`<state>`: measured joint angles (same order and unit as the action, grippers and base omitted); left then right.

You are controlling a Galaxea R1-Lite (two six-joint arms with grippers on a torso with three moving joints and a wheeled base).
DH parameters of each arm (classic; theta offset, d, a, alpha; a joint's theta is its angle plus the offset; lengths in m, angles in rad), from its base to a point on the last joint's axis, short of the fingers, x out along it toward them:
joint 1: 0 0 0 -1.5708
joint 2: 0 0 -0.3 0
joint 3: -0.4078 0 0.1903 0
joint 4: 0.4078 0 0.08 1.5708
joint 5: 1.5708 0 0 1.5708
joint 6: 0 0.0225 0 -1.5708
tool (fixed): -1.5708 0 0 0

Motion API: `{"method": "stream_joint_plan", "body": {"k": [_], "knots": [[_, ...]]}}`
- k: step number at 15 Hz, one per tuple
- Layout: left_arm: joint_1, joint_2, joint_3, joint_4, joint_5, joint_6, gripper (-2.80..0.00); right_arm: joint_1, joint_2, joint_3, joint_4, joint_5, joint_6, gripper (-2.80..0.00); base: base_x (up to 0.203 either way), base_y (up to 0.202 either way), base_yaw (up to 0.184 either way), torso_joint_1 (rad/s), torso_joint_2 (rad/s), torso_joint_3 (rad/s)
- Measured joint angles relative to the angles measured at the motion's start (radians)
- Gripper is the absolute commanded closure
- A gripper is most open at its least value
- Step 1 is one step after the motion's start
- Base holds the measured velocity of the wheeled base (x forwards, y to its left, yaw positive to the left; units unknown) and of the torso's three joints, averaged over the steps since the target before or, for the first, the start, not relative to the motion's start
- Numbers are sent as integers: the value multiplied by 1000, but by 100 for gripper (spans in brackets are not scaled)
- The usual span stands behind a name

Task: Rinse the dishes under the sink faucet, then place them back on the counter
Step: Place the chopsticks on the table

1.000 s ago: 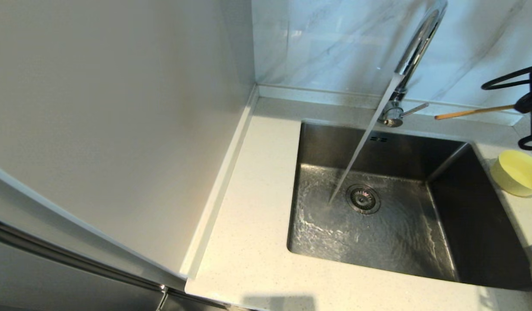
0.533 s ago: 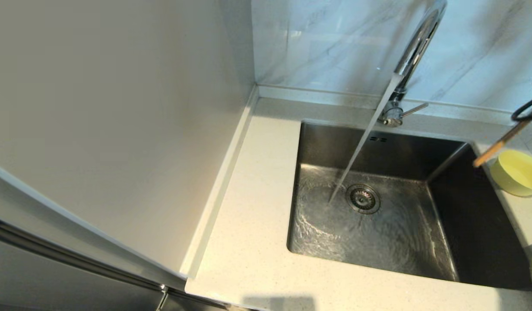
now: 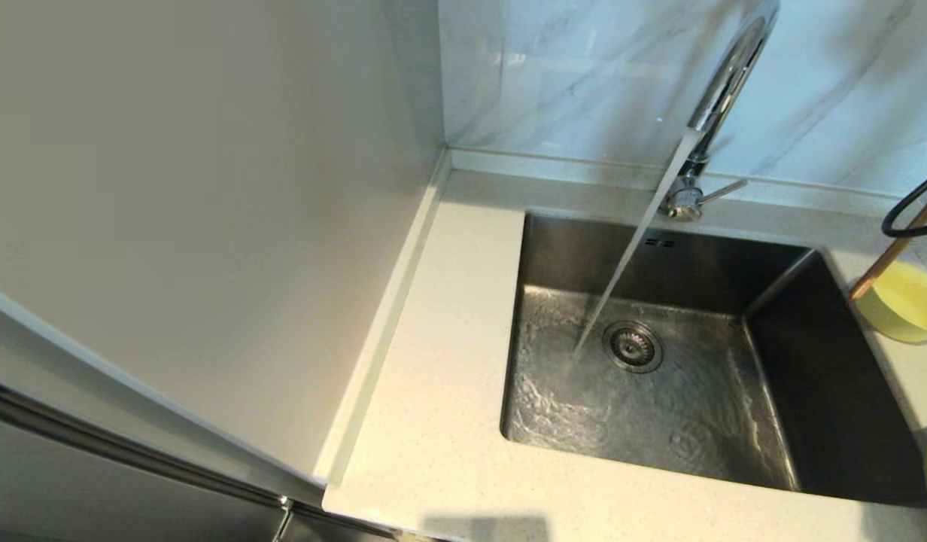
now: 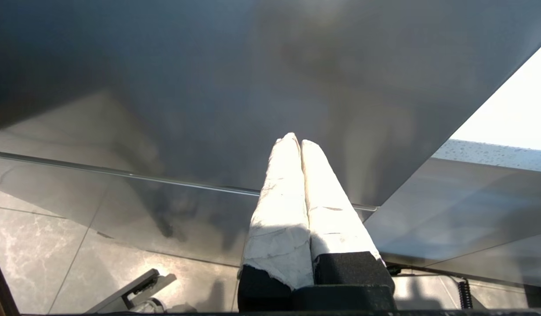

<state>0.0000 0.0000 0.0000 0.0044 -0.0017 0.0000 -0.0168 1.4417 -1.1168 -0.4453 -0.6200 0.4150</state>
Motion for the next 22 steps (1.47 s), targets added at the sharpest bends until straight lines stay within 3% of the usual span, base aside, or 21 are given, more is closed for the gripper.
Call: {"method": "stream_joint_plan", "body": {"k": [5,9,11,13,16,19,22], "knots": [[0,0,0,0,0,0,0,0,-29,42,-19,-26,-137,0,0,0,0,0,0,0],[0,0,0,0,0,0,0,4,-39,244,-123,-43,-216,0,0,0,0,0,0,0],[0,0,0,0,0,0,0,-2,-54,247,-112,-36,-270,0,0,0,0,0,0,0],[0,0,0,0,0,0,0,13,-74,210,-75,-31,-254,0,0,0,0,0,0,0],[0,0,0,0,0,0,0,67,-104,211,96,-2,-147,0,0,0,0,0,0,0],[0,0,0,0,0,0,0,123,-142,87,172,94,-151,0,0,0,0,0,0,0],[0,0,0,0,0,0,0,138,-188,108,212,117,-162,0,0,0,0,0,0,0]]}}
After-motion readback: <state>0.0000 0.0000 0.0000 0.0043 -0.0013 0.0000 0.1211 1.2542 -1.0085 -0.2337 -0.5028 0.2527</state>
